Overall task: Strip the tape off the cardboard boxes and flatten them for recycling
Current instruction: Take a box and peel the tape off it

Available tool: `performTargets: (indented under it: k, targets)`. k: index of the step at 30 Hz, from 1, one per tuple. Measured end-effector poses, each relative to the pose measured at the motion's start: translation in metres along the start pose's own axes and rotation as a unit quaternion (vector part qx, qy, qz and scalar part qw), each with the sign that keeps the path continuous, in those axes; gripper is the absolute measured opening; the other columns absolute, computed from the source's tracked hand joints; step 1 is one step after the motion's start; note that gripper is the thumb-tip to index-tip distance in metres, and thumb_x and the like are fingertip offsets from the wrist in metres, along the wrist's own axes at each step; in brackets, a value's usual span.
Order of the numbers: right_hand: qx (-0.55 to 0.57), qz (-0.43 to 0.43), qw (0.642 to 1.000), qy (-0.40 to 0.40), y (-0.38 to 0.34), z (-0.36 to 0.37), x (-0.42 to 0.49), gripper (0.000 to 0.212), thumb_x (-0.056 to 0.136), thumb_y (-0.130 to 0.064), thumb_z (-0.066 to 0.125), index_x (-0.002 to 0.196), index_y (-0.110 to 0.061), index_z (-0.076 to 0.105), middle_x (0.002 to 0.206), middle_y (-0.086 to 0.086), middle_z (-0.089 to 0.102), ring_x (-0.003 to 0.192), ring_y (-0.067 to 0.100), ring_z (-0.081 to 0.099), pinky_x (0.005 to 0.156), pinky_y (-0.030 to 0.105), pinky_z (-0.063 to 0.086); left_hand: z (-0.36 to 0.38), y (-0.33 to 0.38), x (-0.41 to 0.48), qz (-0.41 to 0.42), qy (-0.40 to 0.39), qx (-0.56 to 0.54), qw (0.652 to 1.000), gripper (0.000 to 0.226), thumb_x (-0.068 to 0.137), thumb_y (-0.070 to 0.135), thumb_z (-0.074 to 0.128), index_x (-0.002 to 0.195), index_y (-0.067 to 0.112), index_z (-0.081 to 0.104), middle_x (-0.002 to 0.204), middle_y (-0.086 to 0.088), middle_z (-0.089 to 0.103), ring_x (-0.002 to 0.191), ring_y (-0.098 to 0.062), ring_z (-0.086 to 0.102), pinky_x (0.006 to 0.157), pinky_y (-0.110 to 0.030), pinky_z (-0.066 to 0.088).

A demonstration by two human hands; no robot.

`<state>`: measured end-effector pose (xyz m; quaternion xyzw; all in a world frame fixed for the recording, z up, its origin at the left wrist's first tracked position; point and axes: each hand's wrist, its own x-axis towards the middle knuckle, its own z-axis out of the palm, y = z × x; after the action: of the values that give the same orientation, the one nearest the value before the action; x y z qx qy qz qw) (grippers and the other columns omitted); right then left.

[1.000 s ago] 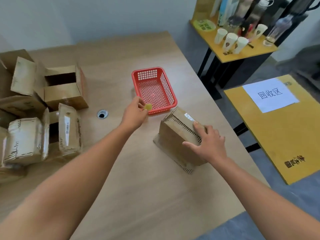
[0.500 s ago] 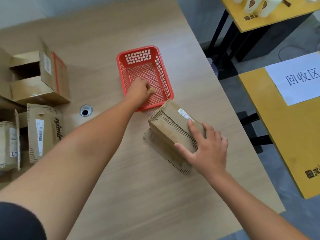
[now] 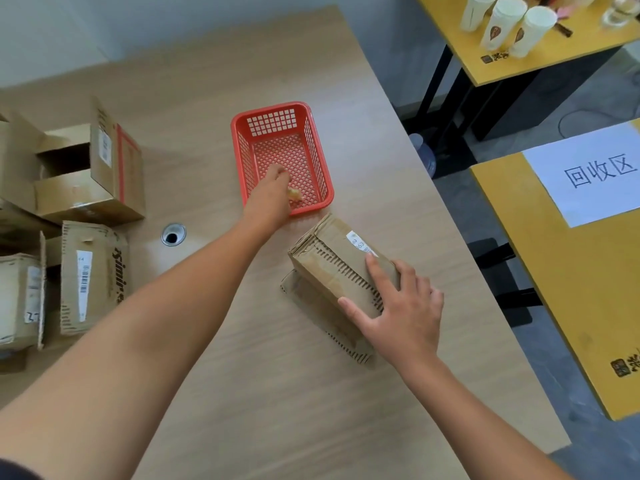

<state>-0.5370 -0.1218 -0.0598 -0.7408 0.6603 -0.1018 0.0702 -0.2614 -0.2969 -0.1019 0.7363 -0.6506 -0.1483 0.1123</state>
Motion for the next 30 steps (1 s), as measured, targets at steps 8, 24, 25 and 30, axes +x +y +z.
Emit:
performTargets:
  k: [8, 24, 25, 30]
  targets:
    - [0.009, 0.009, 1.000, -0.001, -0.001, 0.001, 0.000, 0.083, 0.080, -0.089, 0.041, 0.147, -0.041, 0.051, 0.135, 0.006, 0.054, 0.111, 0.032, 0.056, 0.093, 0.048, 0.040, -0.015, 0.007, -0.013, -0.060, 0.072, -0.231, 0.968, 0.034, 0.100, -0.003, 0.048, 0.127, 0.014, 0.058, 0.120, 0.000, 0.067, 0.111, -0.015, 0.061, 0.092, -0.030, 0.051]
    - [-0.001, 0.021, 1.000, -0.009, -0.006, 0.000, 0.001, 0.085, 0.080, -0.091, 0.034, 0.149, -0.043, 0.047, 0.139, 0.006, 0.054, 0.116, 0.031, 0.055, 0.096, 0.049, 0.041, -0.004, -0.005, 0.002, -0.085, -0.013, -0.285, 0.955, 0.054, 0.092, -0.016, 0.038, 0.133, 0.017, 0.050, 0.135, -0.003, 0.055, 0.123, -0.019, 0.055, 0.094, -0.033, 0.051]
    - [0.001, 0.021, 1.000, -0.003, -0.005, 0.001, 0.001, 0.085, 0.080, -0.091, 0.035, 0.149, -0.043, 0.048, 0.138, 0.006, 0.054, 0.115, 0.032, 0.055, 0.096, 0.050, 0.041, -0.003, -0.005, 0.007, -0.085, -0.032, -0.248, 0.965, 0.055, 0.092, -0.014, 0.040, 0.138, 0.015, 0.049, 0.138, -0.005, 0.055, 0.126, -0.022, 0.054, 0.096, -0.032, 0.048]
    - [0.002, 0.022, 1.000, 0.007, -0.007, 0.004, 0.002, 0.084, 0.080, -0.090, 0.036, 0.146, -0.041, 0.051, 0.135, 0.007, 0.055, 0.112, 0.032, 0.055, 0.094, 0.049, 0.040, -0.008, -0.006, 0.020, -0.016, -0.145, 0.008, 0.989, 0.063, 0.095, 0.001, 0.043, 0.153, 0.023, 0.039, 0.150, -0.015, 0.047, 0.132, -0.038, 0.048, 0.105, -0.043, 0.042]
